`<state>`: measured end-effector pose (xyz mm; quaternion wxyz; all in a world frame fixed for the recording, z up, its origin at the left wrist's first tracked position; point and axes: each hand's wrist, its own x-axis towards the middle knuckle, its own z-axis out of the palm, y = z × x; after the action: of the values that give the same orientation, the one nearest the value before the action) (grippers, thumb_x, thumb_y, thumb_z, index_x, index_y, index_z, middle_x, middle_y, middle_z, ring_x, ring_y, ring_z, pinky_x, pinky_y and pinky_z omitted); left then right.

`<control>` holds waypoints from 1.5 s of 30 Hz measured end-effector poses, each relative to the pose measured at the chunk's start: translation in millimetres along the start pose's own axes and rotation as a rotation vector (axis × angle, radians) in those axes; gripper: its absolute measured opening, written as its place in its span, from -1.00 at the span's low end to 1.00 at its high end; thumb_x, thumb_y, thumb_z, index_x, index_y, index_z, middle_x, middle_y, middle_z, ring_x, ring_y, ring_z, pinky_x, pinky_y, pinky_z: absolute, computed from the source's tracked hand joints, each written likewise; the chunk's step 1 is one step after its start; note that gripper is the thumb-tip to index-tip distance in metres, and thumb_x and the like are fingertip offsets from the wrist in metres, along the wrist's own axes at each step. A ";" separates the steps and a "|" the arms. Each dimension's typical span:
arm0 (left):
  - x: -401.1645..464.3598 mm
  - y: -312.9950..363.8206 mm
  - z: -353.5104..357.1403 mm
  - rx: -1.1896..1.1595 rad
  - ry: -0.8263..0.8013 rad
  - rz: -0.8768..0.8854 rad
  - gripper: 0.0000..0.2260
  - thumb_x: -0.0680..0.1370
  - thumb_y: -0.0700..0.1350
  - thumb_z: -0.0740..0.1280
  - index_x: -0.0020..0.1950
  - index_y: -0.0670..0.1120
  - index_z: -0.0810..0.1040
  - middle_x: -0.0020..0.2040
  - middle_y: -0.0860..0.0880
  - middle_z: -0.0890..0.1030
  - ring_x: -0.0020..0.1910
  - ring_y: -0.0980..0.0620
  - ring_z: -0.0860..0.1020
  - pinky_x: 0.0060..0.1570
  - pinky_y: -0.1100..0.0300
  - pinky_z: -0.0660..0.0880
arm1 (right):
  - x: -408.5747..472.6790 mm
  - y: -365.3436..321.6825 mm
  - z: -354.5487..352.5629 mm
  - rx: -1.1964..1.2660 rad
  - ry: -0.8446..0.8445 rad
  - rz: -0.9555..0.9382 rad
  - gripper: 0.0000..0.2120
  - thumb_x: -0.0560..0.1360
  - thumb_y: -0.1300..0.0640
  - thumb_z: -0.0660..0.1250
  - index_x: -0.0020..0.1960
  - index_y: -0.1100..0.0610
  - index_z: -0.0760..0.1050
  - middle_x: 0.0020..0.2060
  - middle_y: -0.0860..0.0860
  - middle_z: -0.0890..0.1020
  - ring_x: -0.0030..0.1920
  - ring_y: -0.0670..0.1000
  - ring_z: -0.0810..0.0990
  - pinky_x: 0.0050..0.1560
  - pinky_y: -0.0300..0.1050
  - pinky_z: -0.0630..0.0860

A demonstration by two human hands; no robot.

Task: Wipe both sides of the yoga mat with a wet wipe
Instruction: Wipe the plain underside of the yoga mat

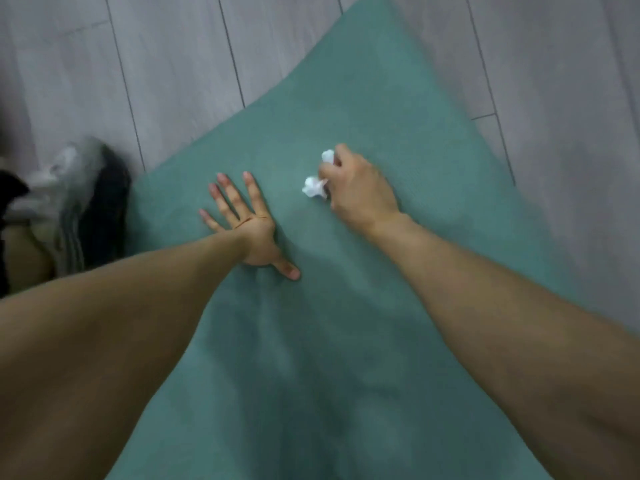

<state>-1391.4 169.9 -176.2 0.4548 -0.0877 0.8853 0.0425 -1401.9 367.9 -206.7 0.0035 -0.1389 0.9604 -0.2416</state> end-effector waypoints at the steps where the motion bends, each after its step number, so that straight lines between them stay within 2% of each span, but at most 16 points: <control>1: -0.4 0.6 0.0 0.013 -0.011 0.011 0.81 -0.21 0.38 0.69 0.42 -0.08 -0.73 0.40 -0.35 -0.69 0.42 -0.39 -0.64 0.41 -0.56 -0.32 | 15.1 11.3 -0.3 0.005 0.039 0.060 -0.92 0.52 0.23 0.40 -0.11 0.21 0.51 -0.09 0.21 0.47 -0.24 0.27 0.52 -0.36 0.02 0.27; 3: -0.1 -1.2 -2.7 0.023 -0.039 0.027 0.80 -0.18 0.40 0.68 0.40 -0.07 -0.75 0.37 -0.34 -0.72 0.40 -0.39 -0.66 0.41 -0.55 -0.35 | 21.0 24.8 4.8 0.045 0.098 0.057 -0.98 0.53 0.26 0.35 -0.07 0.21 0.54 -0.09 0.20 0.45 -0.24 0.25 0.49 -0.34 0.09 0.43; 5: 3.2 -4.9 -3.4 0.015 -0.023 0.043 0.79 -0.18 0.40 0.68 0.41 -0.06 -0.74 0.38 -0.33 -0.72 0.40 -0.38 -0.66 0.41 -0.54 -0.35 | 15.3 27.8 11.6 0.072 0.140 0.034 -0.91 0.55 0.27 0.33 -0.02 0.20 0.61 -0.09 0.19 0.45 -0.23 0.22 0.50 -0.29 0.11 0.52; 12: 6.0 -8.0 4.7 -0.012 0.003 0.084 0.79 -0.16 0.38 0.69 0.43 -0.06 -0.73 0.40 -0.33 -0.70 0.41 -0.37 -0.66 0.40 -0.54 -0.37 | 15.9 30.0 8.8 0.103 0.141 0.024 -0.82 0.52 0.31 0.33 0.04 0.18 0.67 -0.12 0.18 0.46 -0.24 0.15 0.48 -0.26 0.05 0.51; 16: 6.8 -10.8 5.7 -0.022 0.015 0.087 0.78 -0.15 0.39 0.69 0.45 -0.06 -0.70 0.43 -0.33 -0.67 0.43 -0.37 -0.64 0.41 -0.54 -0.36 | -21.3 1.5 14.1 0.136 0.151 0.098 -0.79 0.61 0.22 0.27 0.06 0.15 0.69 -0.11 0.14 0.46 -0.20 0.14 0.50 -0.19 0.03 0.51; 19: 5.4 -8.3 6.8 -0.011 0.023 0.085 0.79 -0.17 0.41 0.67 0.47 -0.07 -0.69 0.45 -0.34 -0.65 0.45 -0.38 -0.61 0.41 -0.55 -0.32 | -110.2 -36.0 16.5 0.183 -0.057 -0.134 -0.68 0.71 0.22 0.16 0.03 0.22 0.68 -0.14 0.15 0.51 -0.15 0.12 0.47 -0.14 0.03 0.55; 22: 3.5 -6.9 4.0 -0.014 0.027 0.073 0.79 -0.17 0.41 0.67 0.48 -0.07 -0.68 0.45 -0.35 -0.64 0.46 -0.38 -0.60 0.42 -0.54 -0.32 | -97.8 -27.8 7.6 0.119 -0.152 -0.384 -0.84 0.56 0.35 0.32 -0.01 0.20 0.67 -0.10 0.12 0.49 -0.14 0.11 0.45 -0.20 0.05 0.53; 23: 3.7 -6.9 3.6 -0.010 0.028 0.081 0.79 -0.17 0.41 0.67 0.47 -0.07 -0.68 0.45 -0.35 -0.65 0.46 -0.38 -0.60 0.42 -0.55 -0.33 | -69.3 -19.9 7.0 0.095 -0.105 -0.365 -0.87 0.55 0.32 0.35 -0.03 0.19 0.67 -0.09 0.13 0.49 -0.15 0.13 0.47 -0.21 0.05 0.52; 26: 6.7 -9.0 4.7 -0.035 0.020 0.101 0.78 -0.15 0.39 0.69 0.46 -0.06 -0.69 0.44 -0.34 -0.67 0.45 -0.37 -0.62 0.40 -0.54 -0.36 | 27.3 4.9 4.5 -0.005 0.156 -0.063 -0.80 0.58 0.16 0.28 -0.04 0.20 0.67 -0.13 0.21 0.51 -0.24 0.22 0.52 -0.30 0.10 0.54; 29: 7.9 -11.7 7.3 -0.038 0.029 0.104 0.78 -0.16 0.37 0.70 0.46 -0.04 -0.69 0.44 -0.32 -0.67 0.45 -0.35 -0.63 0.40 -0.54 -0.36 | 39.5 3.4 10.1 -0.036 0.233 0.148 -0.78 0.59 0.13 0.28 -0.02 0.19 0.67 -0.11 0.20 0.53 -0.24 0.22 0.53 -0.30 0.09 0.52; 32: 7.7 -11.2 9.2 -0.038 0.050 0.101 0.79 -0.18 0.36 0.70 0.49 -0.04 -0.67 0.47 -0.31 -0.65 0.48 -0.34 -0.61 0.41 -0.55 -0.34 | -54.8 -28.5 13.2 0.036 0.155 0.159 -0.81 0.61 0.24 0.31 0.11 0.19 0.69 -0.13 0.18 0.53 -0.20 0.20 0.52 -0.24 0.06 0.50; 34: 5.4 -11.1 8.1 -0.042 0.070 0.097 0.80 -0.21 0.37 0.69 0.51 -0.04 -0.65 0.49 -0.31 -0.62 0.49 -0.33 -0.59 0.42 -0.55 -0.31 | -135.5 -51.4 8.4 0.083 -0.025 0.107 -0.70 0.56 0.35 0.33 0.25 0.20 0.66 -0.07 0.16 0.56 -0.15 0.21 0.54 -0.17 0.09 0.57; 36: 4.9 -9.5 7.6 -0.052 0.072 0.104 0.81 -0.23 0.38 0.68 0.52 -0.04 -0.63 0.50 -0.31 -0.60 0.51 -0.33 -0.57 0.42 -0.55 -0.30 | -177.2 -61.0 -1.6 0.080 -0.155 0.057 -0.69 0.57 0.36 0.33 0.26 0.19 0.66 -0.05 0.13 0.59 -0.15 0.21 0.57 -0.18 0.09 0.60; 38: 4.4 -9.9 7.6 -0.055 0.061 0.108 0.82 -0.24 0.38 0.67 0.52 -0.05 -0.63 0.51 -0.32 -0.60 0.51 -0.34 -0.57 0.42 -0.55 -0.31 | -156.9 -52.2 -10.4 0.082 -0.162 0.025 -0.74 0.58 0.30 0.29 0.18 0.16 0.69 -0.09 0.12 0.60 -0.16 0.20 0.60 -0.18 0.06 0.62; 41: 8.9 -10.2 7.4 -0.049 0.074 0.106 0.80 -0.22 0.37 0.68 0.52 -0.04 -0.63 0.51 -0.32 -0.59 0.51 -0.35 -0.56 0.42 -0.55 -0.32 | -60.4 -23.8 -8.2 0.014 0.027 0.070 -0.75 0.59 0.19 0.26 0.08 0.16 0.71 -0.11 0.16 0.60 -0.17 0.23 0.61 -0.19 0.06 0.60; 45: 8.9 -11.5 9.3 -0.043 0.077 0.118 0.80 -0.21 0.38 0.68 0.50 -0.04 -0.65 0.49 -0.33 -0.62 0.49 -0.35 -0.58 0.41 -0.54 -0.35 | 38.3 -1.3 1.5 -0.082 0.163 0.173 -0.85 0.52 0.25 0.29 0.00 0.21 0.62 -0.10 0.20 0.57 -0.22 0.28 0.57 -0.27 0.14 0.50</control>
<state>-1386.8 159.0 -188.8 0.4153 -0.0469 0.9045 0.0848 -1438.3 355.8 -205.1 -0.0593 -0.0354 0.9749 -0.2115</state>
